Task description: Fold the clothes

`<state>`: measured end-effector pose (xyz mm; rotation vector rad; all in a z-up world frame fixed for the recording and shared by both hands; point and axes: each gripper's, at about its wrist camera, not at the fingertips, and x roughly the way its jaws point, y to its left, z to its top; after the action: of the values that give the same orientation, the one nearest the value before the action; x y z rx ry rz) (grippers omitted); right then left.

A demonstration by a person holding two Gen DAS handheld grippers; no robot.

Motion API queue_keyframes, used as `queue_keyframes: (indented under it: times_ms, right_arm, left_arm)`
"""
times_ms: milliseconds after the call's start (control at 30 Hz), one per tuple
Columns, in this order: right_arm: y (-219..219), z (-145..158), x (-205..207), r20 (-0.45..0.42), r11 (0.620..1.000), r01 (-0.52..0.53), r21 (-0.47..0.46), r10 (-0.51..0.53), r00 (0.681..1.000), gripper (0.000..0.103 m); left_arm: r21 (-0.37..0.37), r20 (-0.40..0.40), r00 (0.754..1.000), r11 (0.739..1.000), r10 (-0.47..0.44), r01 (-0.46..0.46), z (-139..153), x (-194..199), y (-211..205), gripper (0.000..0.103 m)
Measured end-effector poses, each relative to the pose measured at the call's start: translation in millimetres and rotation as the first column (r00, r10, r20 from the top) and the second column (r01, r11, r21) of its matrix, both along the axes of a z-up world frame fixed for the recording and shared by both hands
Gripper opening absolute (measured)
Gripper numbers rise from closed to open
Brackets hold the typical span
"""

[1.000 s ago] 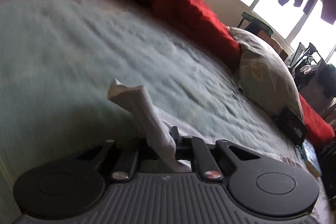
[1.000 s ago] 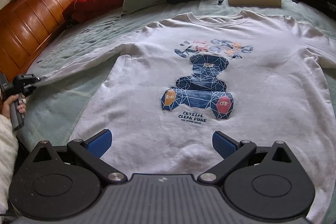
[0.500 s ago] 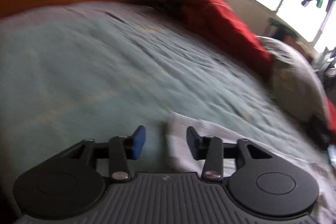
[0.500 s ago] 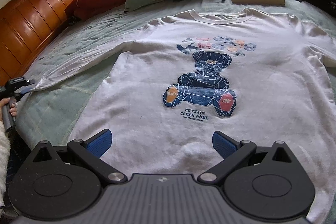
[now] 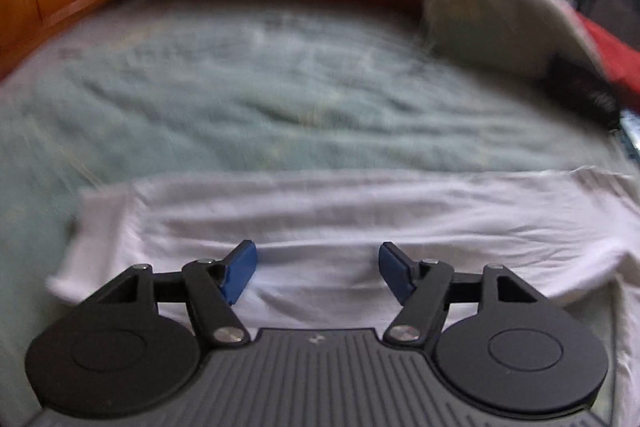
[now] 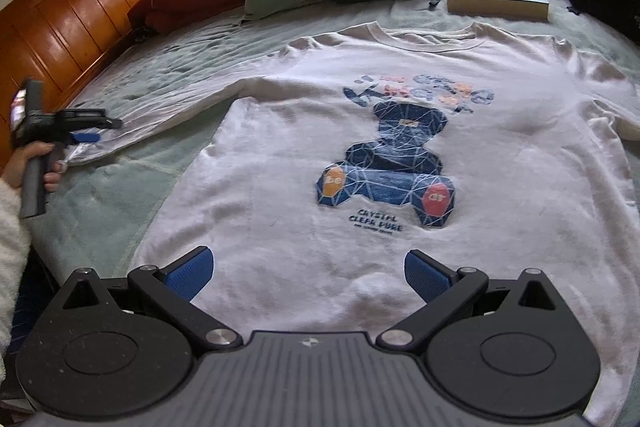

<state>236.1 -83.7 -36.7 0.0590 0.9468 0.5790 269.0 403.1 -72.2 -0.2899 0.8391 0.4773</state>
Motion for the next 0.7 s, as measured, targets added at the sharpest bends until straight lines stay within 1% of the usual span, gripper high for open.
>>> queue_keyframes:
  times_ms: [33, 67, 100, 200, 300, 333, 433, 500, 600, 667, 700]
  right_arm:
    - [-1.2, -1.1, 1.9, -0.002, 1.0, 0.004, -0.004, -0.004, 1.0, 0.103]
    - [-2.4, -2.5, 3.9, -0.005, 1.0, 0.009, -0.006, -0.009, 1.0, 0.103]
    - [-3.8, -4.2, 5.9, -0.008, 1.0, 0.016, -0.007, -0.016, 1.0, 0.103]
    - [-7.2, -10.4, 12.2, -0.03, 0.999, 0.042, -0.005, -0.043, 0.999, 0.103]
    - [-10.1, -12.8, 12.5, -0.039, 0.999, 0.043, 0.002, -0.042, 0.998, 0.103]
    - [-10.8, -12.7, 11.9, -0.038, 0.999, 0.041, 0.003, -0.041, 0.998, 0.103]
    - [-11.7, -12.2, 10.7, -0.037, 0.999, 0.035, 0.016, -0.034, 0.999, 0.103]
    - [-10.7, -12.3, 9.6, -0.037, 0.999, 0.026, 0.021, -0.026, 0.999, 0.103]
    - [-10.4, -11.9, 6.1, -0.029, 1.0, 0.016, 0.013, -0.016, 0.999, 0.103]
    - [-13.5, -9.7, 3.8, -0.019, 1.0, 0.019, 0.01, -0.019, 1.0, 0.103]
    - [-15.6, -8.3, 2.7, -0.013, 1.0, 0.022, 0.009, -0.022, 1.0, 0.103]
  left_arm:
    - [0.03, 0.01, 1.0, 1.0, 0.011, -0.011, -4.0, 3.4, -0.6, 0.074]
    - [0.05, 0.021, 0.999, 0.998, 0.025, -0.026, -7.0, 6.9, 0.2, 0.08]
    - [0.051, 0.03, 0.998, 0.997, 0.049, -0.05, -7.7, 10.4, 4.4, 0.081]
    - [0.032, 0.045, 0.993, 0.993, 0.111, -0.112, -7.7, 21.0, 18.9, 0.083]
    - [0.028, 0.029, 0.992, 0.991, 0.127, -0.128, 0.3, 26.3, 21.6, 0.08]
    - [0.042, 0.035, 0.993, 0.992, 0.116, -0.118, 4.3, 21.2, 16.8, 0.08]
    - [0.095, 0.099, 0.994, 0.994, 0.037, -0.047, 10.5, -2.2, -1.5, 0.082]
    - [0.103, 0.091, 0.996, 0.995, -0.008, -0.002, 4.0, -15.4, -5.9, 0.082]
    - [0.093, 0.045, 0.999, 0.996, -0.007, 0.002, -15.7, -36.1, -0.9, 0.082]
    - [0.123, 0.049, 0.998, 0.992, -0.024, 0.018, -15.8, -45.7, -2.2, 0.083]
    - [0.14, 0.027, 1.0, 0.99, -0.014, 0.01, -12.4, -45.8, -4.2, 0.083]
